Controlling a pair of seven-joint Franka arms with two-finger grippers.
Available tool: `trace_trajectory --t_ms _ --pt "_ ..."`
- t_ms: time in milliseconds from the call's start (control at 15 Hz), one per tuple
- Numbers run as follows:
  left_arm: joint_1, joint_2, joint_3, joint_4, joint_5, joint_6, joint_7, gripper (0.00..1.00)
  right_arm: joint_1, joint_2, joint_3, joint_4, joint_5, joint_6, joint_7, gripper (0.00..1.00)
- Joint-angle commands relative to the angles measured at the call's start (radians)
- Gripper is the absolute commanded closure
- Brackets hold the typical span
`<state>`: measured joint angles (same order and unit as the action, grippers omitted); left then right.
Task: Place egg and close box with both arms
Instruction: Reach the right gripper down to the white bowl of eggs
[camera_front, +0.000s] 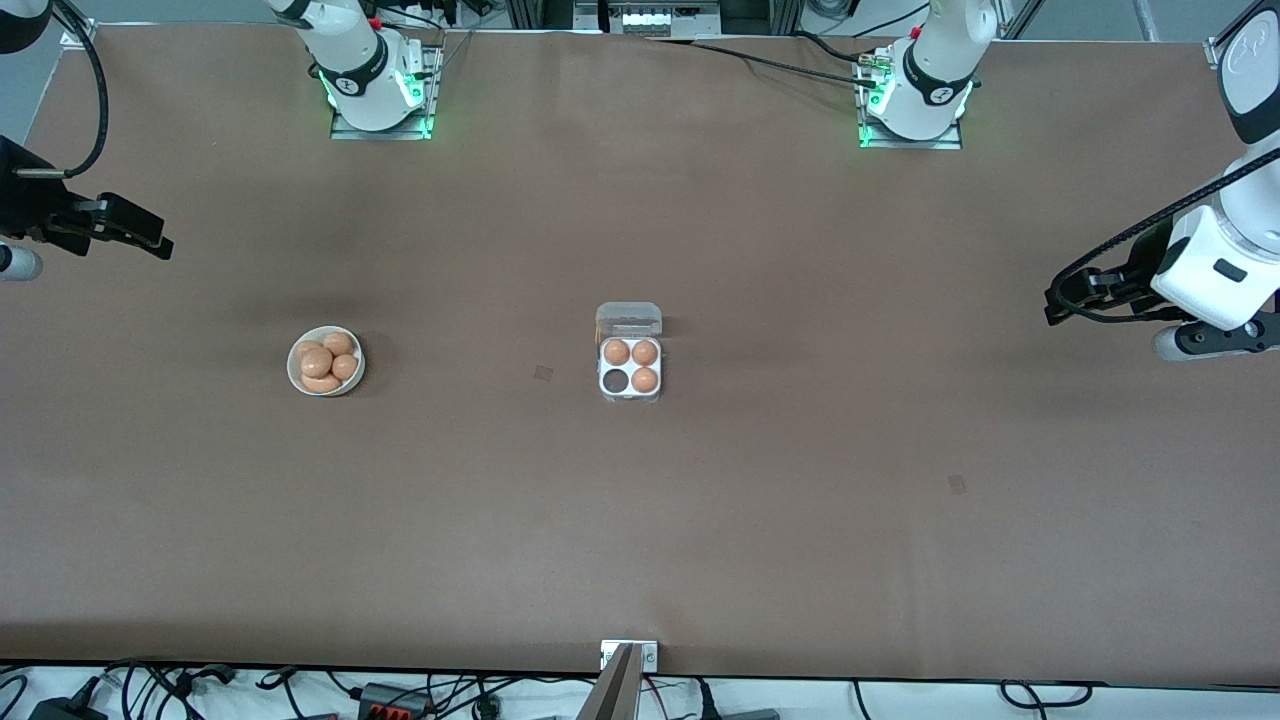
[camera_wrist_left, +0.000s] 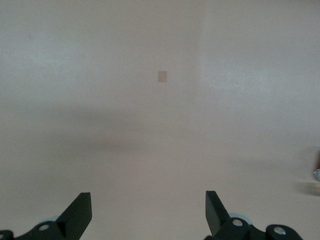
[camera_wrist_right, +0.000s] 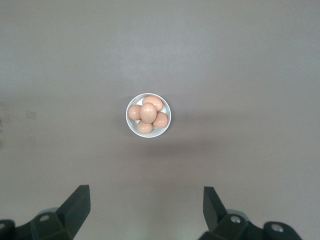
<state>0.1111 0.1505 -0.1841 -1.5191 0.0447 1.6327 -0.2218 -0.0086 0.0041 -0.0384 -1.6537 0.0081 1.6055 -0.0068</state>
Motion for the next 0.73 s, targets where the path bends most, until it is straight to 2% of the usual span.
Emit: trace_trajectory --t_ms 0,332,665 --pt "0.004 -0.014 -0.003 -0.004 -0.011 0.004 0.019 0.0 -0.01 -0.027 0.014 -0.032 -0.014 0.019 -0.012 0.0" --pt "0.004 -0.014 -0.001 -0.004 -0.011 0.004 0.019 0.0 -0.01 -0.012 0.014 -0.04 -0.013 0.03 -0.013 0.0" --pt "0.004 -0.014 -0.001 -0.004 -0.011 0.004 0.019 0.0 0.016 0.18 0.014 -0.044 -0.011 0.118 -0.012 0.0"
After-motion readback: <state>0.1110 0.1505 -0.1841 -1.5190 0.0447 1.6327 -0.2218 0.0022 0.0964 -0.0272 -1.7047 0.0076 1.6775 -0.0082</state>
